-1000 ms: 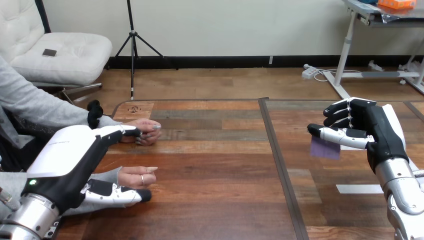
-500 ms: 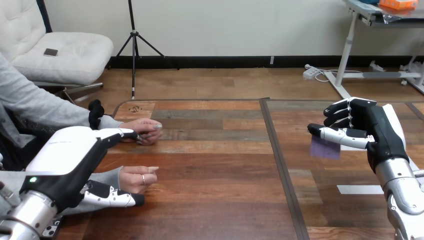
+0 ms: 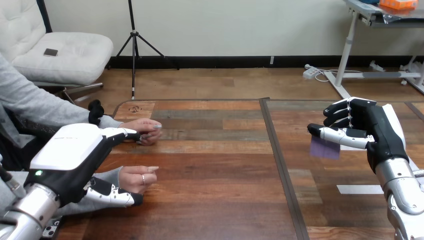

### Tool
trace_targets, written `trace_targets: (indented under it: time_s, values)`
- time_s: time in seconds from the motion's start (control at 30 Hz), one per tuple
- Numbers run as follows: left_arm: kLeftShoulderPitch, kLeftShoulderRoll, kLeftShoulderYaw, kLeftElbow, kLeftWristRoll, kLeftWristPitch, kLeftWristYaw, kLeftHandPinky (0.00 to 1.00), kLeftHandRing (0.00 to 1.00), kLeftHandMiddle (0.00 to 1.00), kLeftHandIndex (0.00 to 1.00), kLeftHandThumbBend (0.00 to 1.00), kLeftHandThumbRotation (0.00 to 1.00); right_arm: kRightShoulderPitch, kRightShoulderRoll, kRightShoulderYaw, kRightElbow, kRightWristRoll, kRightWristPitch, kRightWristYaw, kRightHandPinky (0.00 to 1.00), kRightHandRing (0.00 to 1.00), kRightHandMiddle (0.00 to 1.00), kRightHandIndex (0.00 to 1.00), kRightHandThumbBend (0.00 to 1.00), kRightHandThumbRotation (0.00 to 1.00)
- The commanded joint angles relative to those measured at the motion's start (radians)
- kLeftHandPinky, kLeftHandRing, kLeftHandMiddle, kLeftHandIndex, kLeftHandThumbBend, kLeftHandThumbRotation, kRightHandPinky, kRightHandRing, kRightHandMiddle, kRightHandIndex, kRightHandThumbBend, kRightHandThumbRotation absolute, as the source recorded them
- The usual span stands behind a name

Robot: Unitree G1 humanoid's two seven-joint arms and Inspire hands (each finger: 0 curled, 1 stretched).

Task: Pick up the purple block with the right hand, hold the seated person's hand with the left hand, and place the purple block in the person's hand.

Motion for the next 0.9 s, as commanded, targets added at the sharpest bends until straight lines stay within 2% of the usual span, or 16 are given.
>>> trace_targets:
  time_s: [0.0,0.4,0.87]
  values:
    - [-0.067,0.036,-0.017,0.037,0.011,0.005,0.025,0.74,0.79,0.81,0.79,1.00,0.31,-0.049,0.007,-0.023,-0.036,0.010,-0.029,-0.004,0.37,0.39,0.44,0.44,0.85,0.00]
    - [-0.112,0.052,-0.058,0.145,0.025,-0.005,0.060,0.73,0.78,0.80,0.78,1.00,0.29,-0.052,0.010,-0.026,-0.033,0.017,-0.027,0.002,0.37,0.39,0.44,0.44,0.85,0.00]
    - [-0.158,0.056,-0.103,0.237,0.027,0.018,0.052,0.75,0.78,0.79,0.79,1.00,0.24,-0.051,0.012,-0.030,-0.040,0.024,-0.017,0.005,0.37,0.40,0.45,0.44,0.84,0.00]
